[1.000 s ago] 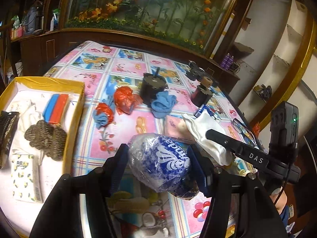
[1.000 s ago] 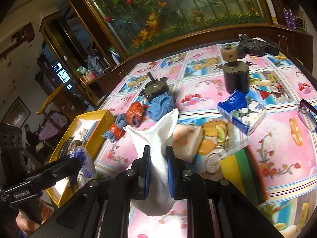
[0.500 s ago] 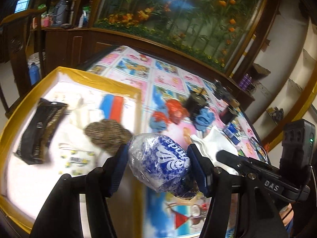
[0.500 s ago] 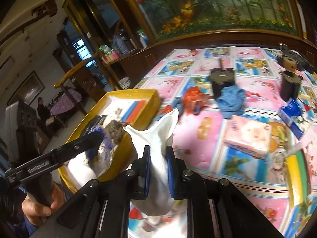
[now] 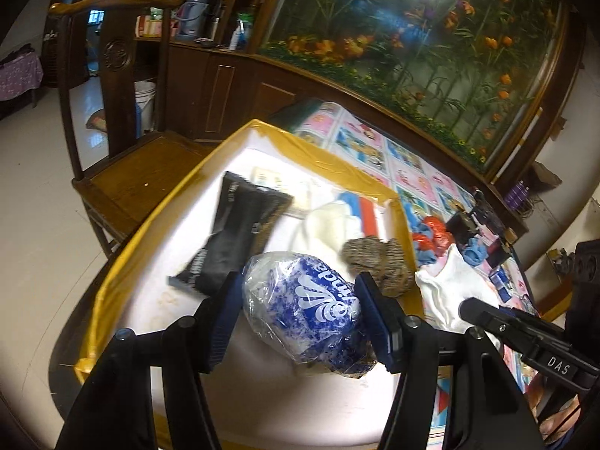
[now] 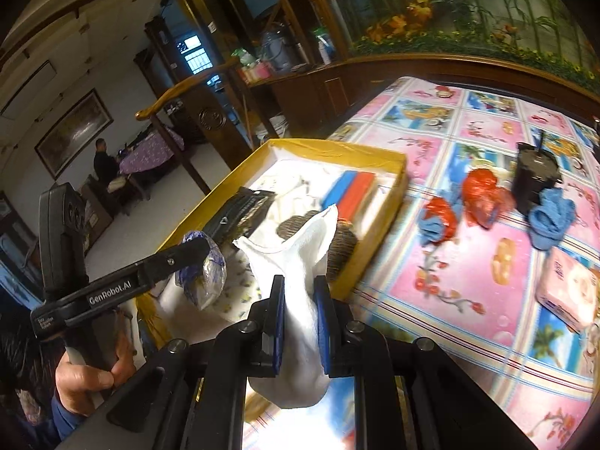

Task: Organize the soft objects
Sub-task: 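Release the blue-white bag in the box with left tool while right tool releases the white sock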

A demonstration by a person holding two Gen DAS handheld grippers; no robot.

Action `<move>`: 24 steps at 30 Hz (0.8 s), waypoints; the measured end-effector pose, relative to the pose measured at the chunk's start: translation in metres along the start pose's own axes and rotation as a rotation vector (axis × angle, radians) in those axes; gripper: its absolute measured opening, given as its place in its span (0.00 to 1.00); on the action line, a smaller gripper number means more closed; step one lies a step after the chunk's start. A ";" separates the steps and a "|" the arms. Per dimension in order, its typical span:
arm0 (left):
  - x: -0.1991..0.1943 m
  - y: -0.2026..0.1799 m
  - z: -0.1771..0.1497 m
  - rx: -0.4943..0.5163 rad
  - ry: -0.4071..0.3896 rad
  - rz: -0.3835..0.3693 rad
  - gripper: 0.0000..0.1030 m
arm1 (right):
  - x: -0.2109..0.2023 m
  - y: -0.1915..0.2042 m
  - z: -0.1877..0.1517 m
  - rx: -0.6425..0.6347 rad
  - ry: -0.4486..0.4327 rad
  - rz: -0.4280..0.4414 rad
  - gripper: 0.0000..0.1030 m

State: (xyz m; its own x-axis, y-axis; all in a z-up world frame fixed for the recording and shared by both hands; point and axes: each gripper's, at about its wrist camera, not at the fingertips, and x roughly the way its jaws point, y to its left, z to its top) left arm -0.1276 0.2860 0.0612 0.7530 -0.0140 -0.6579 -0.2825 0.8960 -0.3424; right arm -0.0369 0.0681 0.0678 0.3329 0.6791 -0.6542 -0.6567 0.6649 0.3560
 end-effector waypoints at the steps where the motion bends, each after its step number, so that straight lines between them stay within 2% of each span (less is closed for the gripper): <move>1: 0.000 0.003 -0.001 0.001 0.002 0.008 0.59 | 0.005 0.004 0.002 -0.005 0.006 0.004 0.16; 12: -0.006 0.018 -0.012 0.028 0.019 0.044 0.59 | 0.057 0.043 0.036 -0.070 0.039 -0.007 0.16; 18: -0.002 0.012 -0.017 0.079 0.028 0.062 0.59 | 0.087 0.052 0.045 -0.094 0.057 -0.039 0.16; 24: 0.001 0.013 -0.019 0.079 0.038 0.051 0.59 | 0.106 0.051 0.047 -0.098 0.078 -0.059 0.17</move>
State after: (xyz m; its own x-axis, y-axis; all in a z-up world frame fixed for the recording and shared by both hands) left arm -0.1416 0.2893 0.0435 0.7150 0.0174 -0.6989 -0.2715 0.9281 -0.2547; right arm -0.0029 0.1887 0.0478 0.3218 0.6104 -0.7238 -0.7014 0.6672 0.2509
